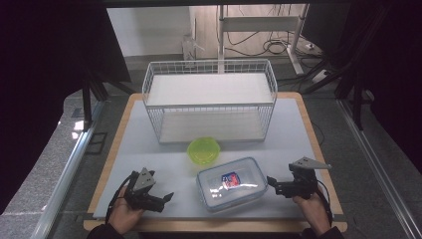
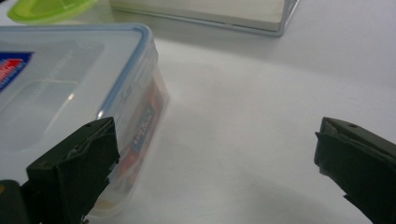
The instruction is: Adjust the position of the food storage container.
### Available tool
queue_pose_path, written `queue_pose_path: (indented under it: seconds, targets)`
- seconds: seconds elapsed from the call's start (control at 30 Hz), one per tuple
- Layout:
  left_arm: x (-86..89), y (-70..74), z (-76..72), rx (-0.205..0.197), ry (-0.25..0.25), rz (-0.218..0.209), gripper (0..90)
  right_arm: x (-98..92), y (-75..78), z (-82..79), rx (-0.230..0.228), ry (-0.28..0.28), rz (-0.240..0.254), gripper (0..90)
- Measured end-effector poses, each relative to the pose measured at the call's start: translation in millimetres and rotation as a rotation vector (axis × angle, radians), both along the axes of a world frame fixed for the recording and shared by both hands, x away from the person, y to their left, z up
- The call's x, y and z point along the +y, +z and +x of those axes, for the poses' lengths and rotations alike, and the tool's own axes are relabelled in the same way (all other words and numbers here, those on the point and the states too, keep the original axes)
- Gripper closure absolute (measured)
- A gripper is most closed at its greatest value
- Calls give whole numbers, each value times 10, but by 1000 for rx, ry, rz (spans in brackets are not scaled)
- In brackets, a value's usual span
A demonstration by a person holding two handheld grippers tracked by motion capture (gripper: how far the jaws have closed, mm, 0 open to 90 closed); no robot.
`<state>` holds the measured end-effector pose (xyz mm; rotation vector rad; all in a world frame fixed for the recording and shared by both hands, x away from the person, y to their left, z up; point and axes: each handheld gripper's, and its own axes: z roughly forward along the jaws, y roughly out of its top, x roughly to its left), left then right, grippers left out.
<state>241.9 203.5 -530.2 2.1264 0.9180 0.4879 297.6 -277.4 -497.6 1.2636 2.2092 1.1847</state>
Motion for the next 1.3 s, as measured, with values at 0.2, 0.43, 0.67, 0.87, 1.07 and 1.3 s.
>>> queue_pose_path:
  seconds: [0.2,0.43,0.67,0.87,1.07,1.3]
  targets:
    - [-3,9,25,51,-5,-45,25,-8,-3,-9,-12,-8,-14,0]
    - [-16,30,45,79,5,-61,24,-32,-2,-2,-23,-22,-17,0]
    - [-39,71,79,92,-7,-108,35,-14,11,-13,-22,-3,-33,0]
    - [-69,117,124,81,14,-94,131,6,8,-13,-20,3,-51,0]
    - [-112,194,212,88,8,-138,277,9,30,-21,-12,21,-50,0]
    - [-198,349,319,66,-27,-162,494,-1,36,-5,-24,9,-48,0]
